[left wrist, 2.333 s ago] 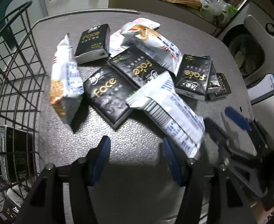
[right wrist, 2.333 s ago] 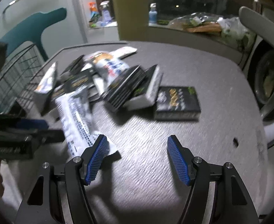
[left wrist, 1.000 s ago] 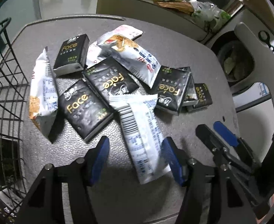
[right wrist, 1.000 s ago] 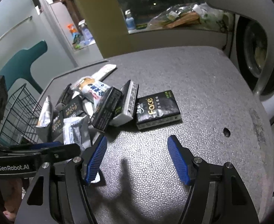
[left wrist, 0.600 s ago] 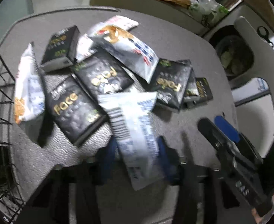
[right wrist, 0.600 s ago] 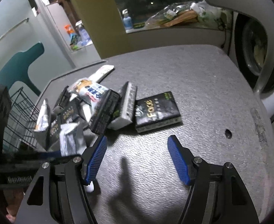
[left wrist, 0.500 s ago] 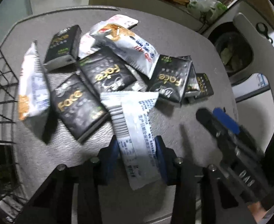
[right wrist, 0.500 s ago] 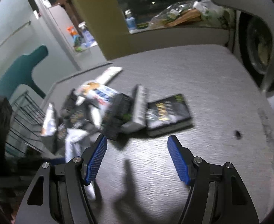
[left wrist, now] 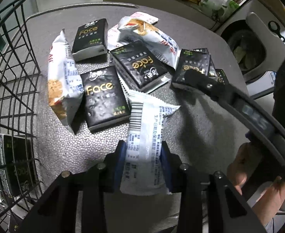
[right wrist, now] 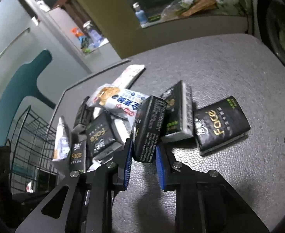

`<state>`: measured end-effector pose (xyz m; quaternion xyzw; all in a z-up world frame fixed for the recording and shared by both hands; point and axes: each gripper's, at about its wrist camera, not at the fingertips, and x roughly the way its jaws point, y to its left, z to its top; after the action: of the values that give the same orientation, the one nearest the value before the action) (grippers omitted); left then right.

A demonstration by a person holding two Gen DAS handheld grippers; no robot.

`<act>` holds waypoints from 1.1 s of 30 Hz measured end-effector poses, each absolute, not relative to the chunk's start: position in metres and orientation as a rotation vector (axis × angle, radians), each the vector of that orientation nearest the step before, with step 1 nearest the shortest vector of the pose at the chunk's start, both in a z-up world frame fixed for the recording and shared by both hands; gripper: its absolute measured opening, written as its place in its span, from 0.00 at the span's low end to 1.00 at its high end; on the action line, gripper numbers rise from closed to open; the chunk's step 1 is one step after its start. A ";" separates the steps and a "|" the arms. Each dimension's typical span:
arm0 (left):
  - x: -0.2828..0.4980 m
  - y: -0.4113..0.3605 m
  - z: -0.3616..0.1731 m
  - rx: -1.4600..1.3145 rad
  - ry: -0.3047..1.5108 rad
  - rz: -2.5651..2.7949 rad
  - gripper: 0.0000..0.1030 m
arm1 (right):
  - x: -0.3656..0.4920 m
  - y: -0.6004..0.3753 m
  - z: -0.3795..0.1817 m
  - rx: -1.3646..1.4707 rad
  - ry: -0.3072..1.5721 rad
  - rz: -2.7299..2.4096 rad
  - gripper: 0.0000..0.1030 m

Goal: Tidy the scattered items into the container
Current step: 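Grasp a black tissue pack on its edge with the right tool while the left holds its bag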

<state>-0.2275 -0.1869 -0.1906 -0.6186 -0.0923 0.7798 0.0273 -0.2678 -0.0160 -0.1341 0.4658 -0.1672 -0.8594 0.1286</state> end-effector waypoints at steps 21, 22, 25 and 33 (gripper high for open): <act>-0.222 -0.202 -0.186 -1.908 -0.236 2.438 0.38 | -0.200 -0.010 -0.122 1.447 -0.126 -2.582 0.21; -0.223 -0.203 -0.185 -1.909 -0.235 2.440 0.38 | -0.202 -0.010 -0.122 1.441 -0.133 -2.586 0.21; -0.225 -0.207 -0.185 -1.906 -0.242 2.446 0.38 | -0.208 -0.012 -0.123 1.426 -0.155 -2.595 0.21; -0.256 -0.152 -0.199 -1.911 -0.197 2.447 0.37 | -0.205 -0.016 -0.118 1.407 -0.128 -2.601 0.19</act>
<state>-0.2564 -0.1516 -0.1989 -0.6143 -0.0634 0.7864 0.0153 -0.2048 -0.0160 -0.1180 0.4735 -0.0430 -0.8750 0.0908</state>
